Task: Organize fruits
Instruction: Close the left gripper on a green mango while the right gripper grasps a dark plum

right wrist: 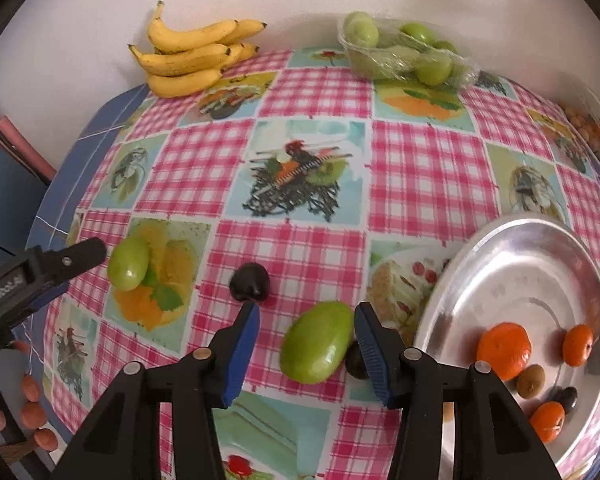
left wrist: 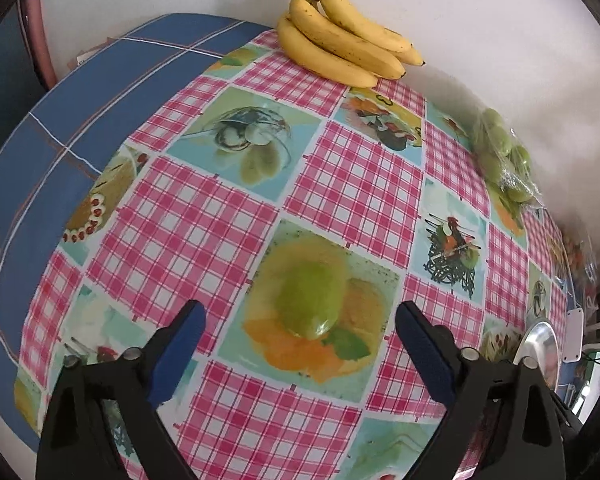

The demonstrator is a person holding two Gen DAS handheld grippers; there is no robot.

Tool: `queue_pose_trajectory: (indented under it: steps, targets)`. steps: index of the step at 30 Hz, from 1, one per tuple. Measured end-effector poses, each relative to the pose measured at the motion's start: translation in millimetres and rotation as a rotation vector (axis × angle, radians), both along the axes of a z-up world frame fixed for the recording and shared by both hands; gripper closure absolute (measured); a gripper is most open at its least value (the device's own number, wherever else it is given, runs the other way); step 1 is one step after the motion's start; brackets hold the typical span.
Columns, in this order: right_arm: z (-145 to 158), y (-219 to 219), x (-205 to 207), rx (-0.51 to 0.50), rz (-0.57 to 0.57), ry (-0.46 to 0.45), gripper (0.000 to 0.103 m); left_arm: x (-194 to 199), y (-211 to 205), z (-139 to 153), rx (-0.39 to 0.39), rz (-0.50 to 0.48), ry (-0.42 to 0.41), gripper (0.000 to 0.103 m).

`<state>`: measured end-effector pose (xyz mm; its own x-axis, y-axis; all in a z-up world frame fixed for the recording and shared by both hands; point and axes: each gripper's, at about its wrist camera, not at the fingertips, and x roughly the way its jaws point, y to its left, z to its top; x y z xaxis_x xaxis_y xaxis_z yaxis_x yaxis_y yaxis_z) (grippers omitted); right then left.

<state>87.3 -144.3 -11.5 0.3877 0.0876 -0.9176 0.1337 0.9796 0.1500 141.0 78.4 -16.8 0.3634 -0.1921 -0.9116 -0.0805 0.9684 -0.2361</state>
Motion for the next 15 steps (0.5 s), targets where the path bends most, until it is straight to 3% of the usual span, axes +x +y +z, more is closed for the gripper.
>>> queue_pose_trajectory:
  steps: [3, 15]
  targets:
    - [0, 7, 7, 0.009, 0.023, -0.014, 0.051, 6, -4, -5, -0.001, -0.018, 0.009, 0.017]
    - [-22, 35, 30, 0.01, 0.086, 0.006, 0.056, 21, -9, -27, 0.01, -0.051, 0.045, 0.021]
